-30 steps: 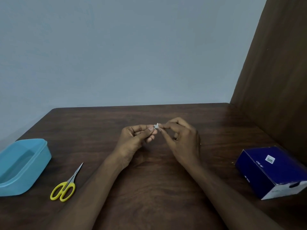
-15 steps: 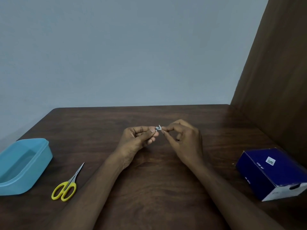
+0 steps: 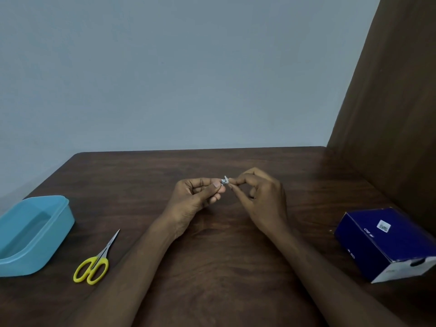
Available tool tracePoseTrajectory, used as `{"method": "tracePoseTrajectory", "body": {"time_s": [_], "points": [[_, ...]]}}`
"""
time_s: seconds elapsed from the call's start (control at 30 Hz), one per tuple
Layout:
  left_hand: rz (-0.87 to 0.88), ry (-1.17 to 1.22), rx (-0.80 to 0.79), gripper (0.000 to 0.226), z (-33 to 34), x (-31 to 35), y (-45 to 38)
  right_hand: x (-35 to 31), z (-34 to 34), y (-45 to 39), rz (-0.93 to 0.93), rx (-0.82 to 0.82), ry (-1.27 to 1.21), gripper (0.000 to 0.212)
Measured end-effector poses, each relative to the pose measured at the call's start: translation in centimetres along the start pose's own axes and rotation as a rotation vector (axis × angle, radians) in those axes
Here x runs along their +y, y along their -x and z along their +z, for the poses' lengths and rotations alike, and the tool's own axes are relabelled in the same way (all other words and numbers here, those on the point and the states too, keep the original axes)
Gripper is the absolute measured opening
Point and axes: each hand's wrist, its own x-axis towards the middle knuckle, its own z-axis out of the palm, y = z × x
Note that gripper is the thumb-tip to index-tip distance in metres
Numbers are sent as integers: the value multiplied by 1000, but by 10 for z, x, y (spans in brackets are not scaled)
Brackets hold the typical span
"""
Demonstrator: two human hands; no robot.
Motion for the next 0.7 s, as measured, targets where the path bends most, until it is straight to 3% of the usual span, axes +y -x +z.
{"method": "tracePoseTrajectory", "body": {"time_s": [0.37,0.5,0.7], "points": [[2,-6,-8,13,-2,-3,-2,6,-1,-1,29,12,36,5],[14,-14,-19,12,-3,-4,-3,-1,0,1,-58,4,-10,1],[87,-33,50,17,-3,-9,-7,5,-6,-4,-12,142,-68,4]]}}
